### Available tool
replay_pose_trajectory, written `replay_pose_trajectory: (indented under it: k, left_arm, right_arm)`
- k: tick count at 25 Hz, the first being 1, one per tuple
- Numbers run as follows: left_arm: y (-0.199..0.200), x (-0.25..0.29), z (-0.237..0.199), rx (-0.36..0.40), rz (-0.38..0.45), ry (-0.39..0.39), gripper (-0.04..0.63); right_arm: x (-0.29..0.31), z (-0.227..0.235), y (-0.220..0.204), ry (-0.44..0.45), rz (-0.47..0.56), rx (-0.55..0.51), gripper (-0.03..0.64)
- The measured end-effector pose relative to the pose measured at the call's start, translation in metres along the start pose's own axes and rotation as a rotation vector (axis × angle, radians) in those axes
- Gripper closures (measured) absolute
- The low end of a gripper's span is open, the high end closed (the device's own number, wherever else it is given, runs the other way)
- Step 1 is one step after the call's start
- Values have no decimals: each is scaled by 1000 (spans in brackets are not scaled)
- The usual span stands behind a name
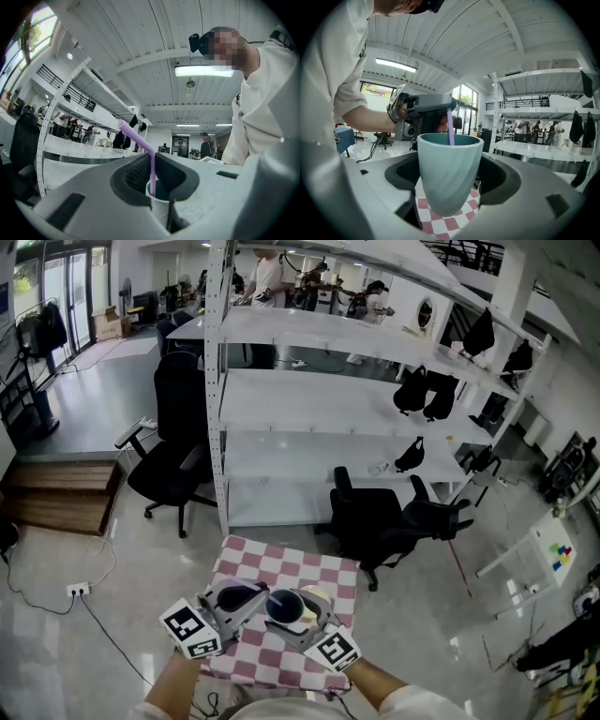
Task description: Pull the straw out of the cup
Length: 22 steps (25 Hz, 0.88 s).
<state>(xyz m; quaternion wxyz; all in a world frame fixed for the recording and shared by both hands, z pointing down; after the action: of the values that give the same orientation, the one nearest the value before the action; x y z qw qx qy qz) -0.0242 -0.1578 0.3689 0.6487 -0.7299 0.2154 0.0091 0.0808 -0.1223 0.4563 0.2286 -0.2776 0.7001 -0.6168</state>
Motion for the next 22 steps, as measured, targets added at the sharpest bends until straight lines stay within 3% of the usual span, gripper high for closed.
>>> replay_pose_trajectory:
  k: [22]
  left_arm:
    - [75, -19, 28, 143, 16, -16, 565]
  right_arm:
    - [11, -1, -17, 16, -30, 16, 241]
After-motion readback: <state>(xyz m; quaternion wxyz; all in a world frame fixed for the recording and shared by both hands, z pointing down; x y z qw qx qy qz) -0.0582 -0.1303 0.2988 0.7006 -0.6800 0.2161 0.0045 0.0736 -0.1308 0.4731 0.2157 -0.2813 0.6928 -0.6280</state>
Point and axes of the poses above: the fingertips, and each gripper's own axes: x forward along the fingers, z to its right, y out of its top, the point moved 5 cm from there along -x, backward along the fingers, and after that the axes turned 10 degrees about z, right-handed, at the moved point
